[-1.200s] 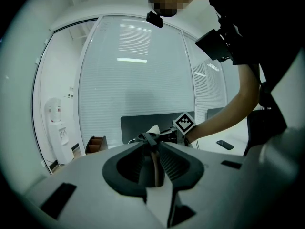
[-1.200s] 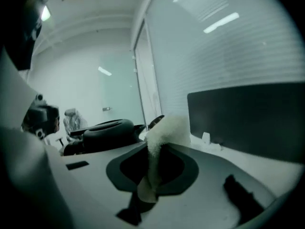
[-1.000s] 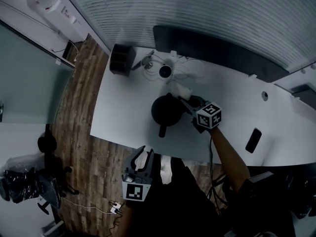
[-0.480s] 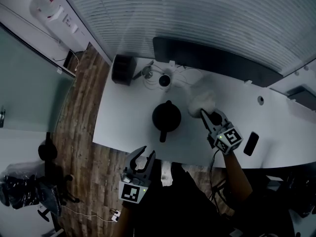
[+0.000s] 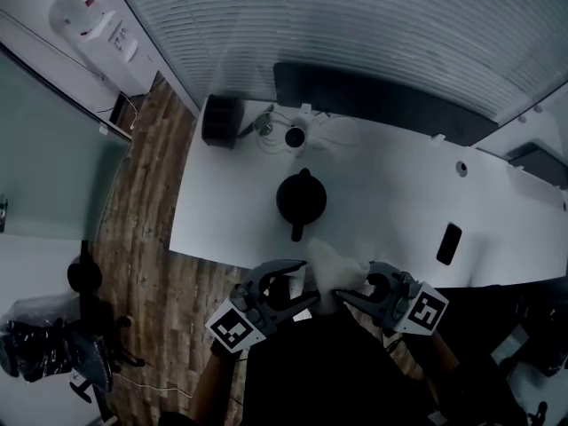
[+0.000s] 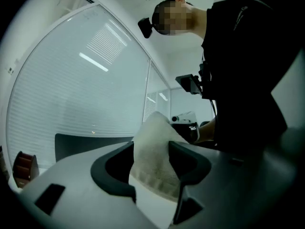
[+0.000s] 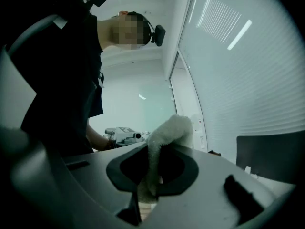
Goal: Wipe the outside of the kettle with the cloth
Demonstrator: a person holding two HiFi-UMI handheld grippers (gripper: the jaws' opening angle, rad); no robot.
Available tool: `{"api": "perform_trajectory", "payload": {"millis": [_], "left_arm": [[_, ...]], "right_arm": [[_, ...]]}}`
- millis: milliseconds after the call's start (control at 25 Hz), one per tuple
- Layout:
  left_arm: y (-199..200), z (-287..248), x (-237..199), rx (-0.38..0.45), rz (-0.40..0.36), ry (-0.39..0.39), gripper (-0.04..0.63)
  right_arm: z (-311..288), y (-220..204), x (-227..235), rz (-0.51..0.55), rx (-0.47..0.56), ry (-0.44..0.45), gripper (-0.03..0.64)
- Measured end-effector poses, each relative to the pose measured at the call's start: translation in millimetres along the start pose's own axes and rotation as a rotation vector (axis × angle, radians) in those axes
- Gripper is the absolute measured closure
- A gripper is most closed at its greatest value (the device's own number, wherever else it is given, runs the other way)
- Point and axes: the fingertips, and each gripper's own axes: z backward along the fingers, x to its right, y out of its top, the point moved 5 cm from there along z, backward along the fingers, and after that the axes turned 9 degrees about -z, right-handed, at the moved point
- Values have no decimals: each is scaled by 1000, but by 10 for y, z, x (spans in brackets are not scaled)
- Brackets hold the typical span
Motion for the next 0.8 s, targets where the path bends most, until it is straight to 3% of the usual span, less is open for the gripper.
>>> {"api": "perform_trajectory", "payload": {"millis": [120,200,440,600,680,800], "left_arm": [[49,200,93,74,97,-24,382],[57,334,117,88,103,-34,382],[72,466,213,40,16,-48,337],[64,495,291,35,-41,-83,342],[45,544,314,42,-61,-72,428],[-13,595,310,34,-82,-40,471]], "right_arm": [[-79,67,-116,-17,11,51,583],[-139,82,-153,3,-10,72,583],[-433,106,-412,35,-40,177,583],[-593,56,-565,51,-76,208,583],[-600,40,-585,44,-93,199,583],[-589,-19,-592,53,-138,179,583]]}}
